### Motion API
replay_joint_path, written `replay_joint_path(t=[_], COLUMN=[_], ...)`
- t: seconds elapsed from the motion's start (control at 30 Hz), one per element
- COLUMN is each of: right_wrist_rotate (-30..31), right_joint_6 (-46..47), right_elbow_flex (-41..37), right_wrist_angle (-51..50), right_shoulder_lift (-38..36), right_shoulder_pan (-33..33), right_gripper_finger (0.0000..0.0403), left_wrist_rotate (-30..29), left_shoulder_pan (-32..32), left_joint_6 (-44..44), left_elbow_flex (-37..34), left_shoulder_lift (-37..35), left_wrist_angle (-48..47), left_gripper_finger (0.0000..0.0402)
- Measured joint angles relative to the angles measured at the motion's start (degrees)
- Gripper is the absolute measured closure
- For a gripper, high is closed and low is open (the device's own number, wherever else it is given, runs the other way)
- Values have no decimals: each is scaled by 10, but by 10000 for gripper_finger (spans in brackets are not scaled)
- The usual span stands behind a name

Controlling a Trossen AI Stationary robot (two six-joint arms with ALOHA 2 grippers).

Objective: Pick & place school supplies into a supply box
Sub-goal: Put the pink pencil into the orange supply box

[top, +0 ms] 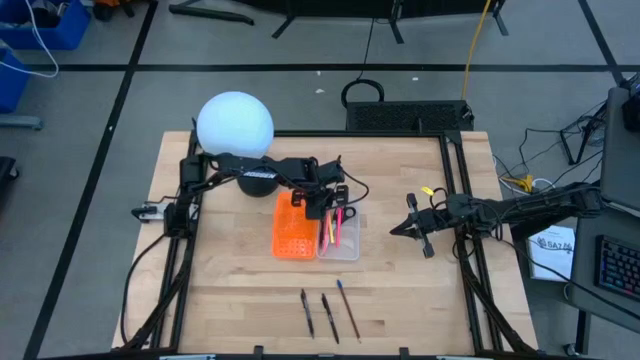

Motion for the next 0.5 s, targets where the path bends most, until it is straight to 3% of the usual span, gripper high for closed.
replay_joint_path(t=[0.5], right_wrist_rotate=[0], right_joint_6=[16], right_elbow_flex=[0], right_wrist_angle=[0], right_shoulder_lift=[8], right_shoulder_pan=[0], right_gripper_finger=[403], left_wrist_rotate=[-50], left_shoulder_pan=[-3], left_joint_6=[-60], left_elbow_flex=[0], left_shoulder_lift=[14], left_wrist_angle=[3], left_gripper_finger=[360])
